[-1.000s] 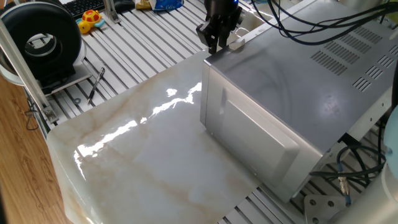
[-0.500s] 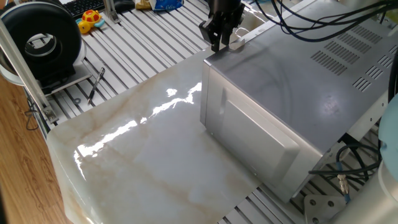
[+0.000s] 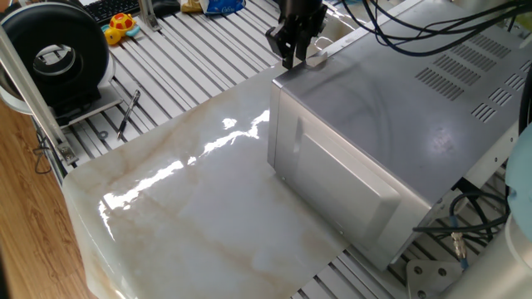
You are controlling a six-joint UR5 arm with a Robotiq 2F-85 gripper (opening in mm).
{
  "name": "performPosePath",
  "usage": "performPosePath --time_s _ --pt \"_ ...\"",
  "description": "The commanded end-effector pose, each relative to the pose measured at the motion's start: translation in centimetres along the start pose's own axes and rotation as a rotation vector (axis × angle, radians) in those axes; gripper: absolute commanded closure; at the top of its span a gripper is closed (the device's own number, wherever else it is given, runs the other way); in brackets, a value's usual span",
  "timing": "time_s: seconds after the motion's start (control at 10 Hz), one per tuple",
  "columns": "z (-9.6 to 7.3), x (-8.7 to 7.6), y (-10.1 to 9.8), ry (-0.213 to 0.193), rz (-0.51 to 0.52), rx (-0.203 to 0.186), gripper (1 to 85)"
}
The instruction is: Open the microwave door
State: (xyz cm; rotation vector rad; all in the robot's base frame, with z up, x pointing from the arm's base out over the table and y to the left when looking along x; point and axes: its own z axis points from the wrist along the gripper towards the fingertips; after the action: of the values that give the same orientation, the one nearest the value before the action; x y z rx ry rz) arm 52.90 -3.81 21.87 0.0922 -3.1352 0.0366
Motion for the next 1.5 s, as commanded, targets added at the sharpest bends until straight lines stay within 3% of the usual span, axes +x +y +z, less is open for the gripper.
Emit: performPosePath --time_s 0.0,0.6,0.9,1.4 --pt "0.0 0.2 -0.1 -0.006 0.006 -0.013 48.7" --pt "0.0 -0.2 -0.6 -0.028 0.024 -0.002 49.0" --pt "0.2 -0.1 0.3 -0.029 0.049 -0.033 49.7" --pt "0.5 0.2 0.4 -0.046 0.051 -0.04 50.0"
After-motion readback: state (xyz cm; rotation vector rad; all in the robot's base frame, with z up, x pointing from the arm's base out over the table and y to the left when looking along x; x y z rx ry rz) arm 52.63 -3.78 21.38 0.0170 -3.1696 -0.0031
